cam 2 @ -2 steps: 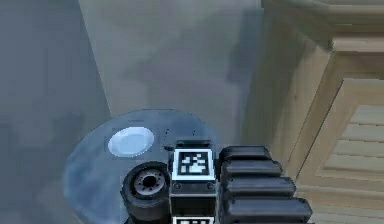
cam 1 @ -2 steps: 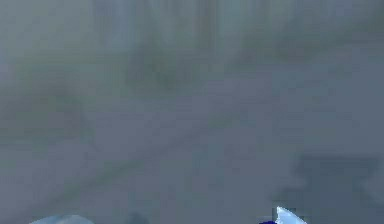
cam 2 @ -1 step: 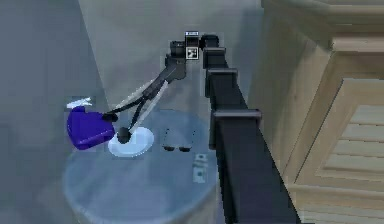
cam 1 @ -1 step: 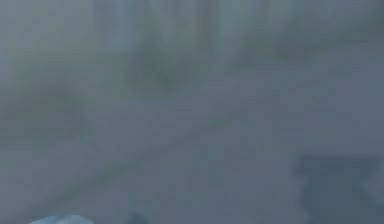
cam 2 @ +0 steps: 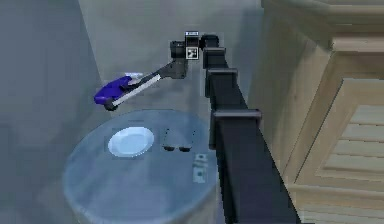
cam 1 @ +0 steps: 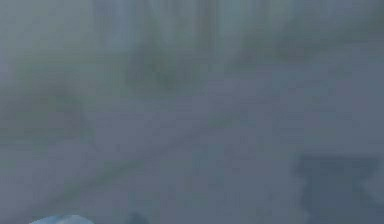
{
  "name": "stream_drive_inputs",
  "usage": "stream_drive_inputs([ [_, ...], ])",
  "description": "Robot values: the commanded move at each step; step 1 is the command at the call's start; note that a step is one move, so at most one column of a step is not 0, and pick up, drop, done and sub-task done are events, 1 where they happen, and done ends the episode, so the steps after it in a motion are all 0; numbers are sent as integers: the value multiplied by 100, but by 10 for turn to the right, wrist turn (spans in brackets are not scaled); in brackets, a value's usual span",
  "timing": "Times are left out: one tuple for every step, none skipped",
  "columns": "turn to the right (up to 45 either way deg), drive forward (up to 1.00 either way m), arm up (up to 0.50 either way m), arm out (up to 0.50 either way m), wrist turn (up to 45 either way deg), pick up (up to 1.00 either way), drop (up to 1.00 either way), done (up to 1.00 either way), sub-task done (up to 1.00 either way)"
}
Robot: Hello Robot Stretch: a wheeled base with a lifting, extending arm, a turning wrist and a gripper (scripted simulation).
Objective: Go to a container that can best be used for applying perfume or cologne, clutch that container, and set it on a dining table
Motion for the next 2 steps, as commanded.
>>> stream_drive_inputs([
  [0, 0, 0, 0, 390, 0, 0, 0, 0],
  [0, 0, -30, 0, 0, 0, 0, 0, 0],
])
